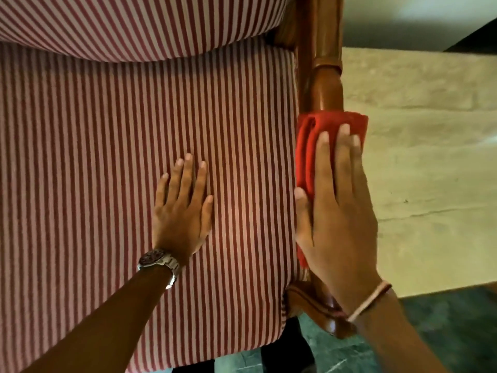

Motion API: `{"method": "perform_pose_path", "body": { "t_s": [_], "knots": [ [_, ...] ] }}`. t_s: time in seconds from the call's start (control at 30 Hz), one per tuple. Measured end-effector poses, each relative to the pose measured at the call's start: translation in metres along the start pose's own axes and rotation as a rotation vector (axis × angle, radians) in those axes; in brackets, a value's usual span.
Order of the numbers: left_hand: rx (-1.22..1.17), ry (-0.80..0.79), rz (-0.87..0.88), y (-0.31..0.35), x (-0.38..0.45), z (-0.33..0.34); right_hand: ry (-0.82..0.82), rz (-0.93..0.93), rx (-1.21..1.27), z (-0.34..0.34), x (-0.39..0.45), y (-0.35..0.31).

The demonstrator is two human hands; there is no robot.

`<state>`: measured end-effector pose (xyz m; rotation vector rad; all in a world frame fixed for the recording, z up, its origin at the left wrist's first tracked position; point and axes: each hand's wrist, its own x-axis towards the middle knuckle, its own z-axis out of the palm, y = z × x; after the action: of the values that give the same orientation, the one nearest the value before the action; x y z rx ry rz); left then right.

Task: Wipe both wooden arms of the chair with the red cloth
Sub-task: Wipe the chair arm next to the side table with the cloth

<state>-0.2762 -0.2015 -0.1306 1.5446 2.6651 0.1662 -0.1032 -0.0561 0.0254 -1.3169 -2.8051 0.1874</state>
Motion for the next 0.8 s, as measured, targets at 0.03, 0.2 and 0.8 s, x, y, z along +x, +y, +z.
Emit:
{"method": "perform_pose_path", "body": {
  "t_s": [0.03,0.2,0.8],
  "knots": [
    [0.004,0.005,0.001,-0.001,0.000,0.000,0.015,-0.005,-0.016,0.002,0.004,0.000],
    [0.002,0.025,0.007,-0.003,0.000,0.001,0.068,-0.006,0.006,0.000,0.100,-0.001],
    [0.003,0.037,0.005,-0.003,0.000,0.006,0.068,0.092,0.099,-0.004,0.124,-0.004]
  ]
}}
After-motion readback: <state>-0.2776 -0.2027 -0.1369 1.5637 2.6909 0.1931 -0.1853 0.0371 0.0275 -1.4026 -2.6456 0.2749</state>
